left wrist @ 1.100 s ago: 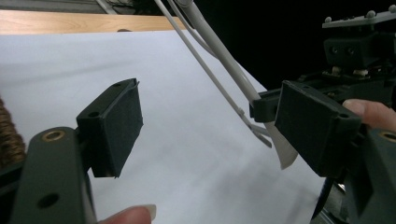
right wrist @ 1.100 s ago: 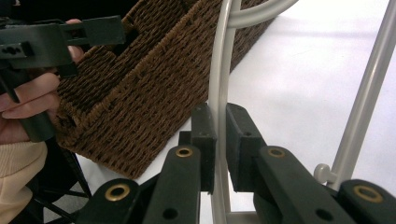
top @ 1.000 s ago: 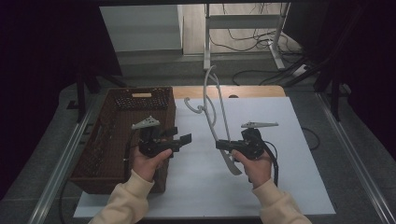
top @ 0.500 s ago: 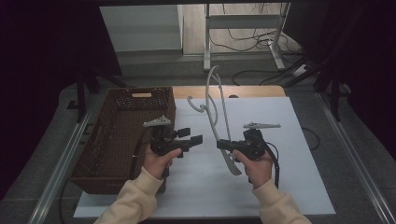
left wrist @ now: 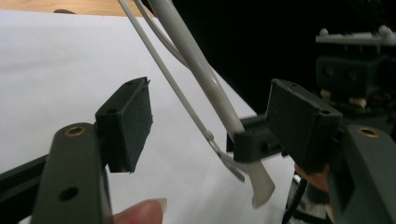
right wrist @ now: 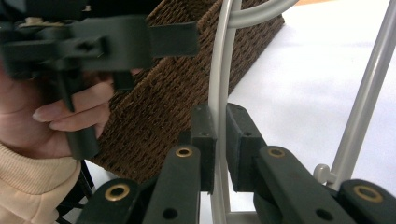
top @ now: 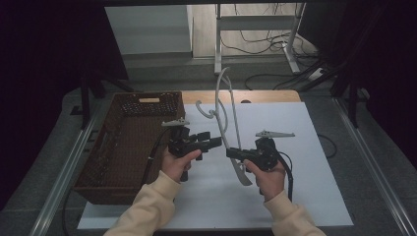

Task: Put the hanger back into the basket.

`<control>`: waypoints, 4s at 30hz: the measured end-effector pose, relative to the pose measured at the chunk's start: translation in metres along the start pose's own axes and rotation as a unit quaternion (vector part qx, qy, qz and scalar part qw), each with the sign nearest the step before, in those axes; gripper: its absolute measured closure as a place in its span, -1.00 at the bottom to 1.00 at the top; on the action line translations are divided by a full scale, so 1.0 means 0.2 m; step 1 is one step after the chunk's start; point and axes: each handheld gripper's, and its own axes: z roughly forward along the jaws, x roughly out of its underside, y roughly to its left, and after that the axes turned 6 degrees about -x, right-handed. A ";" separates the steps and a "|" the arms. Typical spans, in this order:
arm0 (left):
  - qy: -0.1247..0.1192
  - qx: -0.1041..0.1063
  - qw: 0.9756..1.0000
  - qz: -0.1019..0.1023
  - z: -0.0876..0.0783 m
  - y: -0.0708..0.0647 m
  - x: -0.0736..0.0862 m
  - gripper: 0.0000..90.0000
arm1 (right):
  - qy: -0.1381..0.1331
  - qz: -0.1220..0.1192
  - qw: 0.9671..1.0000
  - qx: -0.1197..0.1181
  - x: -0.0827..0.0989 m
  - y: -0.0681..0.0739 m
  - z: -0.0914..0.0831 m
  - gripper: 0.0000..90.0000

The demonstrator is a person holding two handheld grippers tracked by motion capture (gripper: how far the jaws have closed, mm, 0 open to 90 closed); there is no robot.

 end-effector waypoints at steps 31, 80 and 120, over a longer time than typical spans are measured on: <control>0.015 0.044 0.998 -0.051 0.12 0.01 -0.02 0.69 | -0.003 -0.014 1.000 -0.009 0.03 0.03 0.04 0.78; 0.027 0.039 0.999 -0.003 -0.06 -0.06 -0.13 0.83 | -0.067 -0.016 0.996 0.052 0.12 -0.25 -0.46 0.15; -0.022 -0.001 1.000 0.020 -0.73 0.14 -0.25 0.82 | -0.020 -0.035 0.993 0.109 0.13 -0.37 -0.48 -0.33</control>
